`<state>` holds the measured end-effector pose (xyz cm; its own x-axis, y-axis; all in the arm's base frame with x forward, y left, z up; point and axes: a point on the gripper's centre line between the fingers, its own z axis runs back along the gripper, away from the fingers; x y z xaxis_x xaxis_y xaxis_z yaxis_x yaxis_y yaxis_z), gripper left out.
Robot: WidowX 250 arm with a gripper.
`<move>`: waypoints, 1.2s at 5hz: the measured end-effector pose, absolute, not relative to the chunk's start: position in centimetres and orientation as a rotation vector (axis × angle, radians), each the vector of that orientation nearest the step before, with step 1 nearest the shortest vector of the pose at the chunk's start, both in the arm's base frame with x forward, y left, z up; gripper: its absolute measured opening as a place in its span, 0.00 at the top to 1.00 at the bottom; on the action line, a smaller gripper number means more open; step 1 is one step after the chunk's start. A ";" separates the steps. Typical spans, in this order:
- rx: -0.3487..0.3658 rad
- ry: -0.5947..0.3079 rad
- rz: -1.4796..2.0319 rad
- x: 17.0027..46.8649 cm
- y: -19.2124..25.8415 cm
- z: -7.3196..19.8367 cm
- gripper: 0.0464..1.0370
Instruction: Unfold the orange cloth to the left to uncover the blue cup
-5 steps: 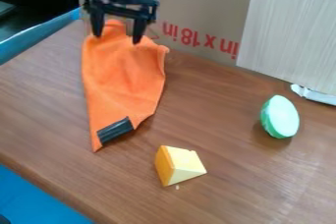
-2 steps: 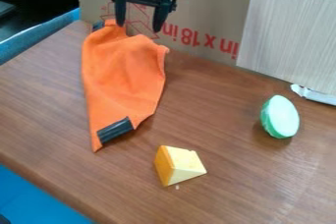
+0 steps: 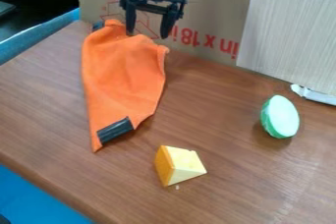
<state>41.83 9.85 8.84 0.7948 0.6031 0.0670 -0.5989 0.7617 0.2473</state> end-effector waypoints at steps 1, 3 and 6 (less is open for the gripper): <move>0.256 0.023 0.628 42.4 9.3 7.6 0.04; 0.243 0.017 0.634 42.9 8.6 7.0 0.04; 0.315 0.032 0.661 43.1 8.1 6.2 0.07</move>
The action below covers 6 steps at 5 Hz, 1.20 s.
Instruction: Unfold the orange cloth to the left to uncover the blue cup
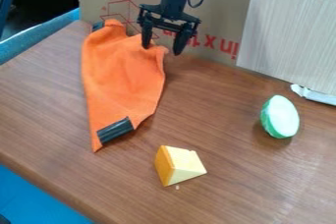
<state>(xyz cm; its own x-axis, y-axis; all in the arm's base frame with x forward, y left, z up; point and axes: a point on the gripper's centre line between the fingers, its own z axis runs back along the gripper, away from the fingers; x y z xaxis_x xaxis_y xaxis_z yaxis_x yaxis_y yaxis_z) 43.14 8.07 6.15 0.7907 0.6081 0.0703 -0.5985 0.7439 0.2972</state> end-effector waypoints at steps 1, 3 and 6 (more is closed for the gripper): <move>0.381 0.061 0.710 42.9 8.5 6.1 0.33; 0.359 0.075 0.689 42.7 8.1 6.4 0.84; 0.218 -0.024 0.717 41.0 10.9 11.5 0.98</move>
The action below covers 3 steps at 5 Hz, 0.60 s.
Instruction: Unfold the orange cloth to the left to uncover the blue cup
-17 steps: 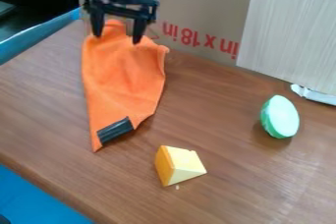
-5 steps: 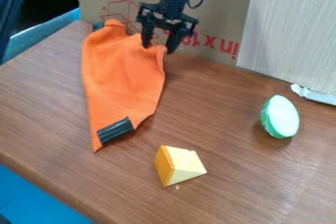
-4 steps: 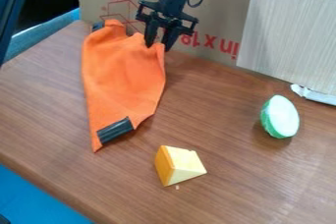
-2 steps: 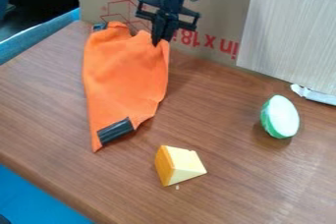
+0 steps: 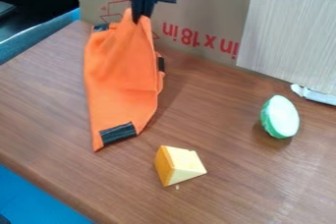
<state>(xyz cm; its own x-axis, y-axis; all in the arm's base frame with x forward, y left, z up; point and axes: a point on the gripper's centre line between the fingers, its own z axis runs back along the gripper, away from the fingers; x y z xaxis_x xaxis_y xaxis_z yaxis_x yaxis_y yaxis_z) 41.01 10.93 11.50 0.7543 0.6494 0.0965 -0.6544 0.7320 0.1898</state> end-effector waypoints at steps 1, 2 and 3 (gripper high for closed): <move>0.191 -0.038 0.714 40.0 11.8 12.1 0.98; 0.168 -0.059 0.739 38.5 13.9 13.2 0.98; 0.144 -0.064 0.769 36.4 16.2 13.9 0.98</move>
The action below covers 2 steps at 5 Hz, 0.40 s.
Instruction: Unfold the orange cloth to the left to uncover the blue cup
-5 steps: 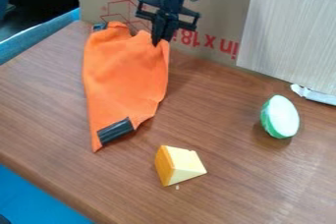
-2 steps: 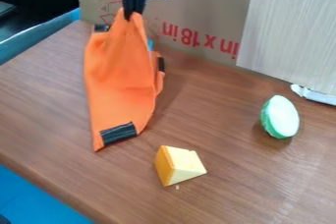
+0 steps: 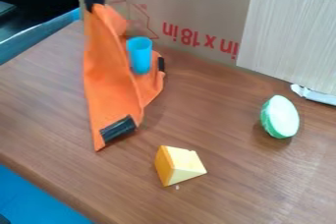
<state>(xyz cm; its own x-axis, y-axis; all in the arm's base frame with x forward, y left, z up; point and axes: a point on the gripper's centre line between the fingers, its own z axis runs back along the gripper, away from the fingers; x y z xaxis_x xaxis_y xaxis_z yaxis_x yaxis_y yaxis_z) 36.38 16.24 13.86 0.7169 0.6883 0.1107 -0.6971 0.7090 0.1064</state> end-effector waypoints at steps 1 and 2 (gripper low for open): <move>0.109 -0.064 0.798 34.6 18.1 15.1 0.98; 0.096 -0.040 0.809 32.9 19.7 15.1 0.98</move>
<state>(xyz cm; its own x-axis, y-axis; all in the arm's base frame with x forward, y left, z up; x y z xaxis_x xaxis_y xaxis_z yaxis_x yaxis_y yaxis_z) 32.92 19.67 15.11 0.6894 0.7207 0.0728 -0.7244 0.6857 0.0707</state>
